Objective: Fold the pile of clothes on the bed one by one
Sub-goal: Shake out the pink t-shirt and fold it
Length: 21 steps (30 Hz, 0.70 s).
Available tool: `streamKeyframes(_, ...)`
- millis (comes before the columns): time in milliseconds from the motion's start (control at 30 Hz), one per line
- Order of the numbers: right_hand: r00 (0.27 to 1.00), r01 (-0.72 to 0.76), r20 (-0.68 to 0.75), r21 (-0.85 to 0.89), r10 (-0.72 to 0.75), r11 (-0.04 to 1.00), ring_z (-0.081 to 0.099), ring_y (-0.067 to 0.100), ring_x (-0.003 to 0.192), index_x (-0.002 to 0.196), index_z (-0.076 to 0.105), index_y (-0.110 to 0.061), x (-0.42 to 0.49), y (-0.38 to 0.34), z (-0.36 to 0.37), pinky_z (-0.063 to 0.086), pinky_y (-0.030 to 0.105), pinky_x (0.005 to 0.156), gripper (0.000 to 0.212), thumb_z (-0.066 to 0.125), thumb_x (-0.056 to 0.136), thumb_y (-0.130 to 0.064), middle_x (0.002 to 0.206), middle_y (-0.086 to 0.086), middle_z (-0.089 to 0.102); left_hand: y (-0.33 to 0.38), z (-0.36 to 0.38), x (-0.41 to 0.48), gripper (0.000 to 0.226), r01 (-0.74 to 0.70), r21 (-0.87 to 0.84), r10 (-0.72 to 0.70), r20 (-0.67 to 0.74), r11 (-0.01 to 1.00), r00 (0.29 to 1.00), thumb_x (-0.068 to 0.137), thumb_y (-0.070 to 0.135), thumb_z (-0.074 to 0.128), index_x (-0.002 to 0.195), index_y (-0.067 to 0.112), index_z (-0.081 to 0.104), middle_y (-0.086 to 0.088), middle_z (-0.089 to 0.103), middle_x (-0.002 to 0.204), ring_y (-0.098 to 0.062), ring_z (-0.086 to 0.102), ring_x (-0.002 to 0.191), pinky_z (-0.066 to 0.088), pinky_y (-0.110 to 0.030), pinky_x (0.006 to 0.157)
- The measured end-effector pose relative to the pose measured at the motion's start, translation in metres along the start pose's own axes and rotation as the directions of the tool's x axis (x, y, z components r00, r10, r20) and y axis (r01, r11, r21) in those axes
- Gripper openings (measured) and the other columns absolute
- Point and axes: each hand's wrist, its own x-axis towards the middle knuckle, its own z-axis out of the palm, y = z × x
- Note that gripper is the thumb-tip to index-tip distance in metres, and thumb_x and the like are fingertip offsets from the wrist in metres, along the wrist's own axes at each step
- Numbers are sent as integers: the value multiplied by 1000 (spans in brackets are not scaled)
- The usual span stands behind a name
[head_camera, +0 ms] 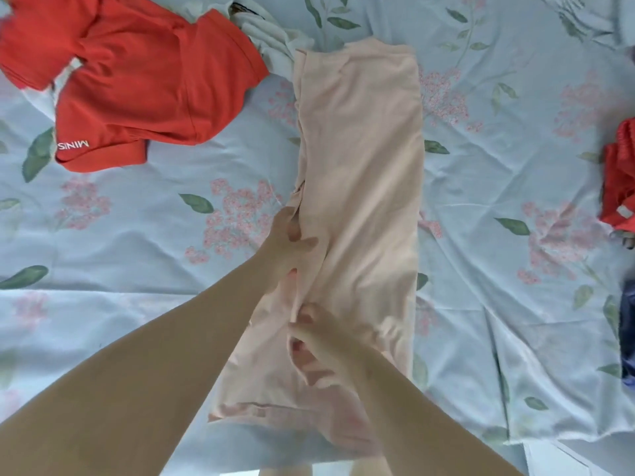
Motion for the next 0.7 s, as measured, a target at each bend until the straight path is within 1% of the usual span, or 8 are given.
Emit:
streamKeyframes(100, 990, 137, -45, 11, -136, 991, 55, 18, 91, 118, 54, -5, -2, 18, 17, 44, 30, 84, 28, 52, 93, -18, 103, 7, 56, -32, -3, -18, 67, 116, 130, -111, -43, 985, 993, 87, 17, 65, 141, 24, 26, -1, 49, 115, -19, 53, 97, 50, -28, 73)
streamKeyframes(167, 952, 191, -191, -244, -240, 951, 54, 17, 111, 123, 54, -17, -3, 41, 11, 38, 25, 96, 29, 51, 94, -20, 122, -1, 57, -55, 0, -27, 53, 107, 209, -96, -66, 972, 993, 84, 14, 68, 128, 17, 39, 0, 49, 108, -16, 51, 91, 48, -26, 70)
streamKeyframes(233, 880, 111, -366, -458, -302, 882, 45, 15, 121, 124, 52, -26, -11, 65, -5, 30, 29, 100, 33, 51, 91, -25, 130, -10, 51, -70, 5, -33, 42, 98, 358, -79, -67, 929, 995, 85, 12, 64, 124, 13, 47, -4, 52, 108, -21, 52, 95, 46, -30, 78)
streamKeyframes(300, 856, 32, -423, -531, -298, 847, 42, 16, 121, 121, 51, -29, -19, 91, -23, 30, 33, 98, 34, 55, 88, -31, 129, -12, 46, -80, 11, -39, 39, 76, 483, -25, -110, 873, 994, 89, 9, 52, 128, 11, 51, -11, 56, 114, -29, 54, 103, 44, -33, 83)
streamKeyframes(400, 929, 56, -309, -425, -203, 903, 51, 14, 101, 117, 50, -29, -31, 125, -32, 41, 32, 85, 37, 61, 83, -37, 118, -9, 51, -93, 7, -52, 30, 55, 331, 64, -339, 942, 938, 90, 7, 42, 114, 13, 58, -12, 60, 104, -27, 58, 83, 48, -30, 68)
streamKeyframes(467, 958, 100, -222, -333, -180, 938, 53, 9, 87, 119, 49, -31, -38, 143, -27, 42, 24, 70, 43, 65, 80, -38, 112, -10, 53, -103, 3, -64, 20, 67, 157, 0, -396, 985, 918, 88, 9, 49, 106, 14, 58, -10, 63, 100, -22, 60, 73, 56, -36, 71)
streamKeyframes(600, 951, 178, -201, -265, -235, 948, 60, 12, 80, 110, 50, -30, -49, 168, 0, 48, 27, 65, 32, 65, 82, -34, 92, -9, 61, -125, 17, -96, 28, 250, 219, -224, -137, 943, 965, 89, 17, 61, 116, 18, 54, -6, 67, 102, -21, 67, 87, 57, -34, 78)
streamKeyframes(700, 909, 278, -253, -229, -332, 933, 60, 12, 74, 92, 57, -24, -56, 174, 16, 50, 30, 68, 7, 59, 86, -20, 77, -6, 63, -132, 17, -108, 23, 227, -15, -227, -88, 974, 970, 94, 7, 46, 113, 10, 58, -8, 68, 100, -22, 67, 84, 58, -32, 71)
